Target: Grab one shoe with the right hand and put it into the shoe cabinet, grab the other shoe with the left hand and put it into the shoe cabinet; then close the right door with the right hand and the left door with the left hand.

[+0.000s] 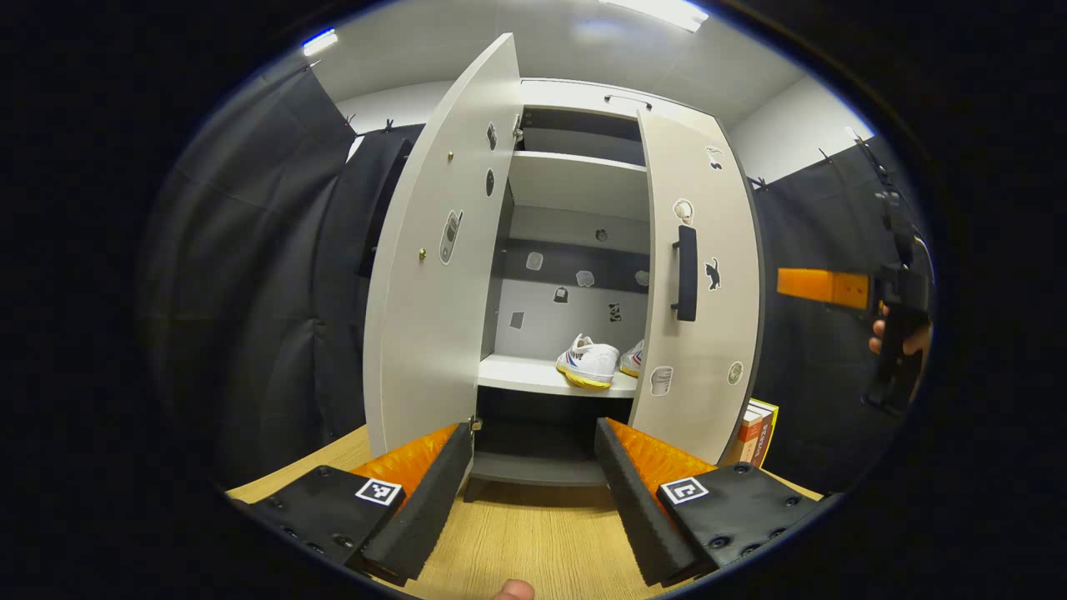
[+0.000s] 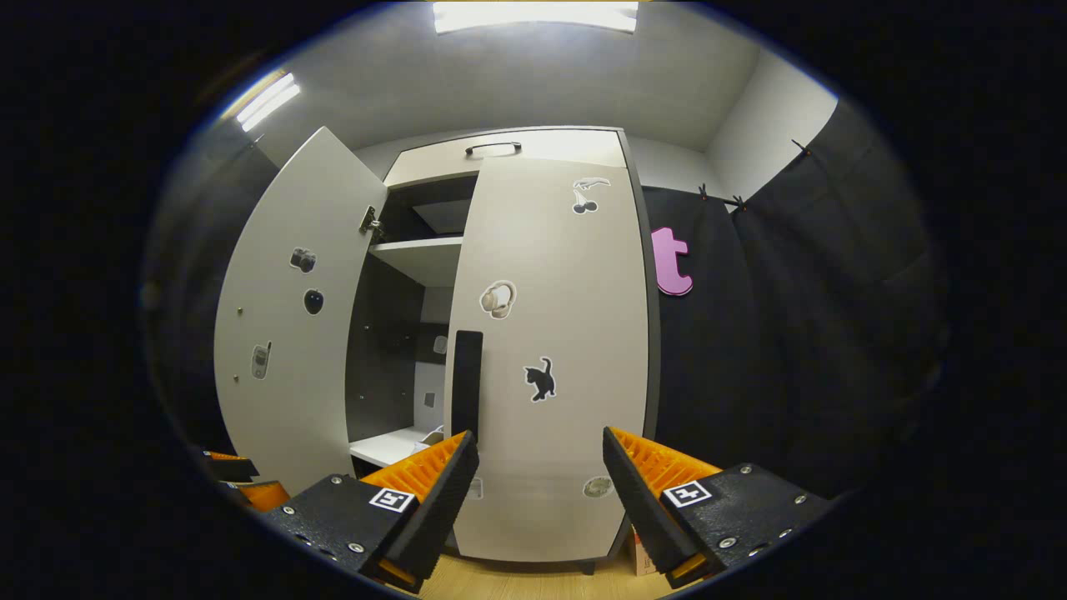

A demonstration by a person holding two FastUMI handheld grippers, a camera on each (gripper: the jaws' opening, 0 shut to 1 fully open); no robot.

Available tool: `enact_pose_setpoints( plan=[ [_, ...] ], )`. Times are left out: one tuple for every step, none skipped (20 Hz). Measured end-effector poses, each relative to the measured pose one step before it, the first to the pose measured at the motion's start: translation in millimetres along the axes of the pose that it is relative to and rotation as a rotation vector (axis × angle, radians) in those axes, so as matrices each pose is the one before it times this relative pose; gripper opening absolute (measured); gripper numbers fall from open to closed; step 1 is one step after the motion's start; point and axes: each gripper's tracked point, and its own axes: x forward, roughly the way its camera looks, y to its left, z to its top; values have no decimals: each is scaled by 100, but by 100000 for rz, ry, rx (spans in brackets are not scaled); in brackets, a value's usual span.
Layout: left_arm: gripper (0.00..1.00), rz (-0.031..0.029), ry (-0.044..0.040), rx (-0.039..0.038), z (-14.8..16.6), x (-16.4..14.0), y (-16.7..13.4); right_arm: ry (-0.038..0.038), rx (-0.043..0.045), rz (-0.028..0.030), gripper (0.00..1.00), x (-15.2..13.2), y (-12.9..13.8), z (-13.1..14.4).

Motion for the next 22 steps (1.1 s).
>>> enact_pose_setpoints(
  plan=[
    [97, -510, -206, -55, 85, -132, -318, 1356, 797, 880, 93, -1155, 473, -1154],
    [97, -688, -206, 106, 153, -31, -248, 1809, 915, 738, 93, -1030, 398, -1384],
    [97, -182, -311, 277, 87, -94, -194, 2442, 1481, -446, 93, -868, 70, -1499],
    [97, -383, -85, 116, 84, -7, -183, 2040, 2492, -571, 93, -764, 36, -1291],
    [96, -415, 7, -308, 93, -11, -249, 1441, 2844, 201, 93, -681, 160, -937],
    [96, -729, 102, -518, 108, -81, -279, 1158, 2450, -166, 93, -504, 12, -718],
    [97, -535, -303, -554, 261, -14, -137, 573, 1322, -1066, 93, -427, -318, -493],
    [97, -79, -958, -730, 519, 3, -18, -175, 378, -1585, 93, -202, -423, -164],
    [96, -198, -1618, -1287, 751, -41, 26, -514, -1, -1556, 93, -213, -452, 60],
    [99, -55, -1859, -1248, 1090, -66, 37, -845, -451, -1215, 93, -77, -378, 129],
    [97, 100, -2317, -1573, 1315, -111, 293, -536, -915, -1047, 93, -110, -327, 69],
    [96, -240, -2044, -1479, 1520, -78, 365, -76, -718, -456, 93, -57, -228, -30],
    [97, 1297, -2291, -1600, 1632, -119, 969, 102, -260, 208, 93, -45, -16, -11],
    [99, 2426, -2849, -1851, 1967, -114, 1511, 316, 154, 423, 93, -19, 46, -81],
    [94, 2834, -3067, -1831, 2048, -125, 1770, 162, 433, 244, 93, -94, 44, -119],
    [97, 4626, -3092, -1447, 2217, 9, 2520, 230, 356, 363, 93, -14, 137, -55],
    [99, 5445, -2126, -304, 1788, 343, 2620, 189, -65, 239, 93, 3, 90, -106],
    [97, 5828, -2409, 919, 1515, 653, 2777, -72, -503, -61, 93, -24, 51, -40],
    [100, 5254, -3088, 1404, 1107, 944, 2591, -160, -675, -147, 93, -37, -25, -35],
    [97, 3722, -1079, 1222, 508, 1128, 2011, -207, -317, 118, 93, 53, 95, 79],
    [95, 2295, 1143, 973, 47, 1335, 1377, -82, 253, 561, 93, -102, 170, 68],
    [94, 1697, 2014, 650, -288, 1200, 897, -8, 422, 924, 93, 23, 233, 22]
  ],
)
